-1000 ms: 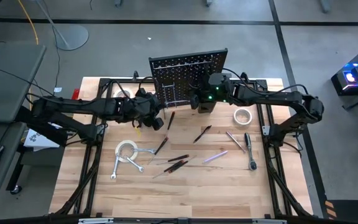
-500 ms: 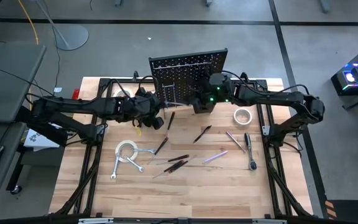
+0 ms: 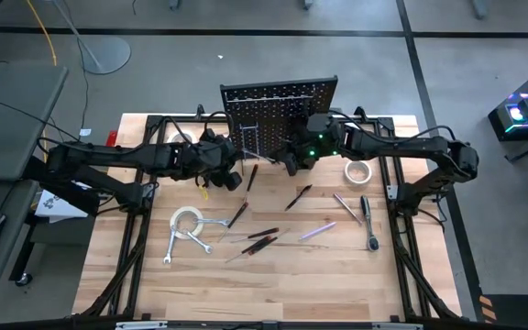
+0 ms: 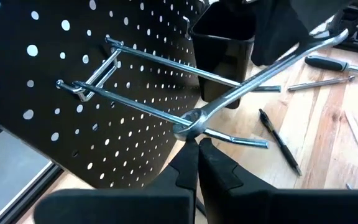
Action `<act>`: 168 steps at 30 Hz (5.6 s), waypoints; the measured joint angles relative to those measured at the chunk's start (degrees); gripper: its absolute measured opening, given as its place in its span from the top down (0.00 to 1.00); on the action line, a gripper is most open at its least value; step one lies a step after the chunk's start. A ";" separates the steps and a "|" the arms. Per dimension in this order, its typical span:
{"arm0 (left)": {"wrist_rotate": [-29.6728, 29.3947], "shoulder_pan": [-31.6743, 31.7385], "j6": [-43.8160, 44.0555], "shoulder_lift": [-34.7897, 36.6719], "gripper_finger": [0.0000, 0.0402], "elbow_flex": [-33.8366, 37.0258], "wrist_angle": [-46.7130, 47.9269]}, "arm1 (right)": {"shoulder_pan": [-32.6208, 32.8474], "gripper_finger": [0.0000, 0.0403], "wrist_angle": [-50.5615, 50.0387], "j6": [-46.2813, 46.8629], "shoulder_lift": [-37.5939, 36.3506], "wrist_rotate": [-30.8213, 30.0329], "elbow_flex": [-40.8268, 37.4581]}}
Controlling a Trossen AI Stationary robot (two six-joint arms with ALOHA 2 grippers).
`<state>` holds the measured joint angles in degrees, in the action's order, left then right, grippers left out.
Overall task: Hang tools onto peg board
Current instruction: Hang the silver wrench on the peg board
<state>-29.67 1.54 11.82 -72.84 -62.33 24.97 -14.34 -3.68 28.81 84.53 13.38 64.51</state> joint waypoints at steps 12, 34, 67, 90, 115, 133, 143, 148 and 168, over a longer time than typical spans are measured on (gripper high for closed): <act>-0.04 0.00 -1.22 0.00 1.00 0.04 -2.18 | 0.90 1.00 0.00 1.71 0.00 2.58 -0.02; -0.19 0.00 -1.52 0.00 1.00 0.04 -2.13 | 1.58 1.00 1.83 4.84 -1.70 6.78 -0.09; 9.49 -3.58 10.59 13.15 1.00 0.00 20.89 | 4.38 1.00 -0.17 -0.33 -2.21 11.13 -0.09; 27.54 -13.30 9.53 -3.52 0.68 14.80 19.75 | 4.31 1.00 -6.31 -4.87 -8.68 12.89 -0.07; 26.07 -11.93 9.10 -12.18 0.97 9.17 21.30 | 4.38 1.00 -9.14 -7.17 -11.28 11.72 -0.07; 26.88 -11.30 5.92 -7.20 0.76 13.19 18.83 | 4.38 1.00 -9.42 -6.83 -11.93 9.34 -0.07; 29.48 -11.30 7.85 -17.68 0.51 13.29 16.30 | 4.38 1.00 -9.42 -7.90 -11.93 9.28 -0.07; 30.25 -11.45 8.61 -22.42 0.53 13.08 16.52 | 4.38 1.00 -9.93 -8.26 -11.93 9.25 -0.07; 30.90 -10.88 10.57 -8.46 0.94 12.08 19.02 | 4.38 1.00 -10.73 -9.41 -11.91 9.23 -0.07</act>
<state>1.23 -9.34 22.39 -81.30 -50.24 43.99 -9.96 -14.41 19.40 72.62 22.61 64.45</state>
